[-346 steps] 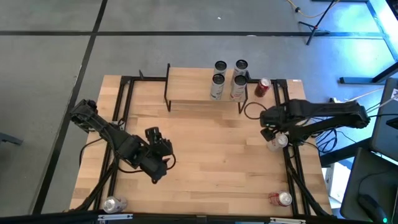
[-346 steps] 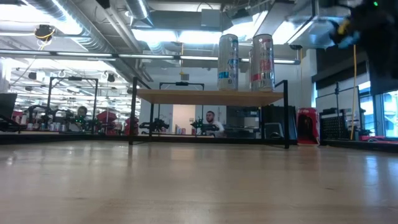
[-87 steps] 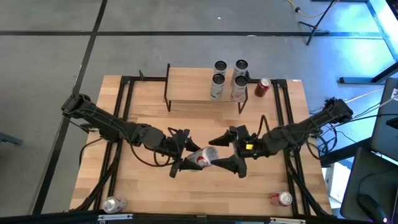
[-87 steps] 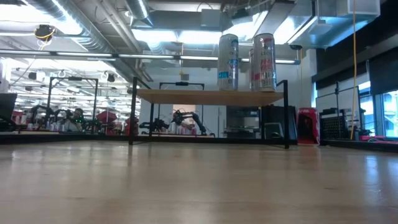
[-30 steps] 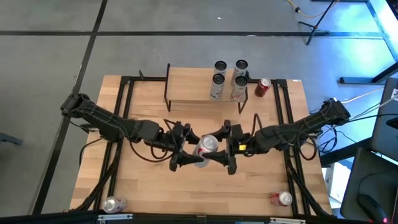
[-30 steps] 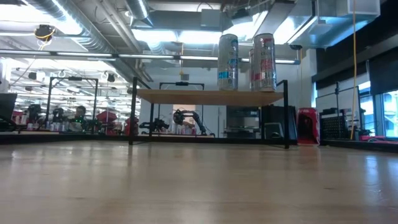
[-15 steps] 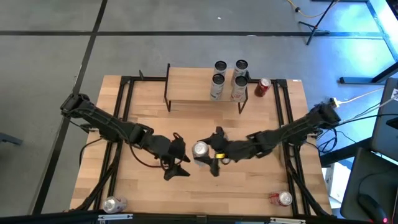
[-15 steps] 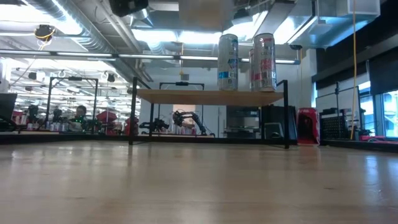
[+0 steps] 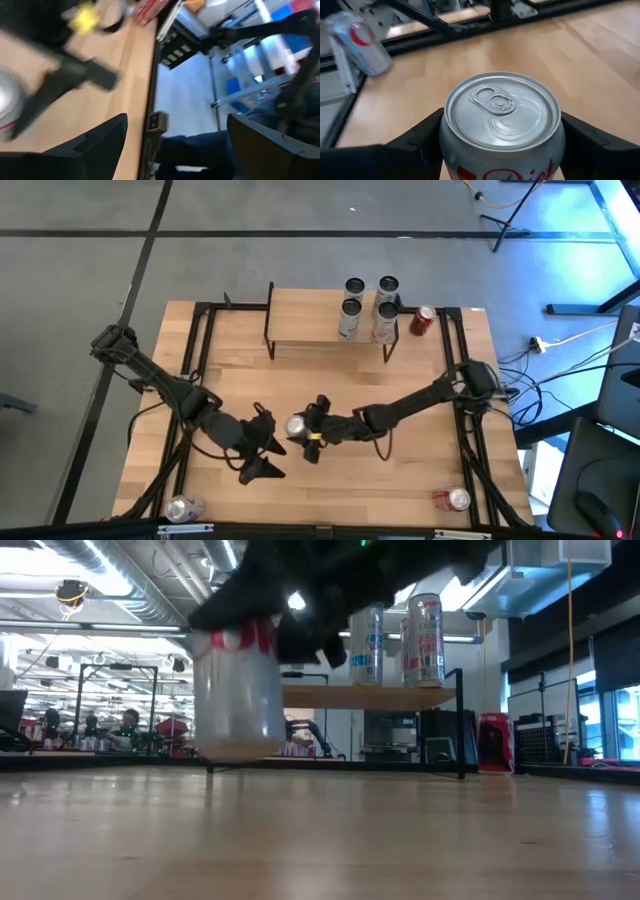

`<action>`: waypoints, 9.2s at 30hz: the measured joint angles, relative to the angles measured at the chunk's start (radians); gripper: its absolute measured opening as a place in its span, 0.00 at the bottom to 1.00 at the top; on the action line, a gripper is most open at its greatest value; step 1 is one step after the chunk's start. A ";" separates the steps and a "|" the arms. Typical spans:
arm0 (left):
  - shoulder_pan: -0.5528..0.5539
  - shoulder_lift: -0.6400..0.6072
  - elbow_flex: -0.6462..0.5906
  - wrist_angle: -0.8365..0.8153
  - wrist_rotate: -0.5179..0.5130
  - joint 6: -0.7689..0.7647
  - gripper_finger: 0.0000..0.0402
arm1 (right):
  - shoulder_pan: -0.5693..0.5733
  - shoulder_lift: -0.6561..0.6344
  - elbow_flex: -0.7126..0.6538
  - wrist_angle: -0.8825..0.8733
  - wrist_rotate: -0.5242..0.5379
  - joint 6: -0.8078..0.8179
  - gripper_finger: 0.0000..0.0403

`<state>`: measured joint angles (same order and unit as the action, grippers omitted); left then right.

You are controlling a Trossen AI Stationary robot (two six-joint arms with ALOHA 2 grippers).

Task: Place canned beverage on shelf
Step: Put the top red-silver soda can on the shelf, then put the red-silver soda can on the shelf aligned with the other red-silver soda can

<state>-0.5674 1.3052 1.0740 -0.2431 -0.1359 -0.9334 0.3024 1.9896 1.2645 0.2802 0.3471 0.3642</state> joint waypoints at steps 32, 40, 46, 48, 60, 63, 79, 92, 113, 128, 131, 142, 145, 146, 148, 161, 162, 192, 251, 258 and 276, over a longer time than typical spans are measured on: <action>-0.002 0.001 -0.001 0.055 -0.042 0.023 0.83 | -0.028 -0.057 0.001 -0.024 -0.126 -0.034 0.80; 0.005 0.001 -0.001 0.070 -0.185 0.050 0.83 | -0.028 -0.320 0.001 -0.358 -0.272 0.063 0.77; 0.012 0.003 -0.001 0.075 -0.265 0.128 0.83 | 0.007 -0.469 0.001 -0.498 -0.287 0.106 0.77; 0.027 0.004 -0.001 0.062 -0.286 0.148 0.84 | 0.021 -0.499 0.001 -0.524 -0.287 0.106 0.77; 0.116 0.005 -0.001 -0.124 -0.292 0.180 0.98 | 0.047 -0.519 0.001 -0.723 -0.258 0.209 0.77; 0.113 0.005 -0.001 -0.116 -0.245 0.101 0.97 | 0.047 -0.519 0.000 -0.743 -0.251 0.223 0.78; 0.032 0.038 -0.007 -0.205 -0.374 0.245 0.97 | 0.044 -0.519 0.000 -0.747 -0.226 0.233 0.78; 0.206 0.040 -0.292 0.075 -0.172 0.437 0.97 | 0.045 -0.519 0.000 -0.747 -0.267 0.293 0.78; 0.212 0.267 -0.391 0.416 -0.176 0.453 0.88 | 0.044 -0.518 0.000 -0.776 -0.281 0.261 0.78; 0.354 0.211 -0.123 0.213 0.037 0.521 0.65 | 0.017 -0.802 0.000 -1.012 -0.145 0.091 0.78; 0.414 0.211 0.043 0.014 0.056 0.552 0.65 | -0.035 -0.872 0.000 -1.042 -0.079 0.000 0.78; 0.745 0.212 0.525 -0.357 0.045 0.766 0.65 | -0.307 -0.987 0.001 -1.066 -0.143 -0.348 0.78; 0.843 0.213 0.540 -0.362 0.055 0.788 0.65 | -0.370 -0.988 0.001 -1.077 -0.149 -0.413 0.78; 0.875 0.214 0.541 -0.369 0.069 0.789 0.65 | -0.390 -0.988 0.001 -1.077 -0.149 -0.424 0.78; 0.933 0.216 0.541 -0.377 0.117 0.809 0.65 | -0.425 -0.988 0.001 -1.078 -0.158 -0.448 0.78; 1.203 0.362 0.542 -0.364 0.559 1.051 0.65 | -0.650 -0.988 0.000 -1.105 -0.314 -0.473 0.78; 1.212 0.374 0.542 -0.363 0.582 1.084 0.65 | -0.661 -0.988 0.000 -1.118 -0.314 -0.462 0.78; 1.226 0.528 0.542 -0.237 0.593 1.302 0.87 | -0.755 -0.973 0.000 -1.163 -0.314 -0.421 0.78; -0.224 -0.102 0.284 -0.977 0.168 -0.295 0.83 | -0.017 -0.568 0.000 -0.621 -0.175 0.055 0.78; -0.443 -0.013 0.266 -0.937 0.164 -0.505 0.83 | 0.051 -0.483 0.000 -0.620 -0.128 0.085 0.78; -0.678 0.249 0.266 -0.872 0.227 -0.604 0.83 | 0.064 -0.463 0.000 -0.622 -0.121 0.110 0.78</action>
<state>-1.2449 1.5545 1.3396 -1.1152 0.0909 -1.5373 0.3664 1.5265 1.2644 -0.3416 0.2265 0.4744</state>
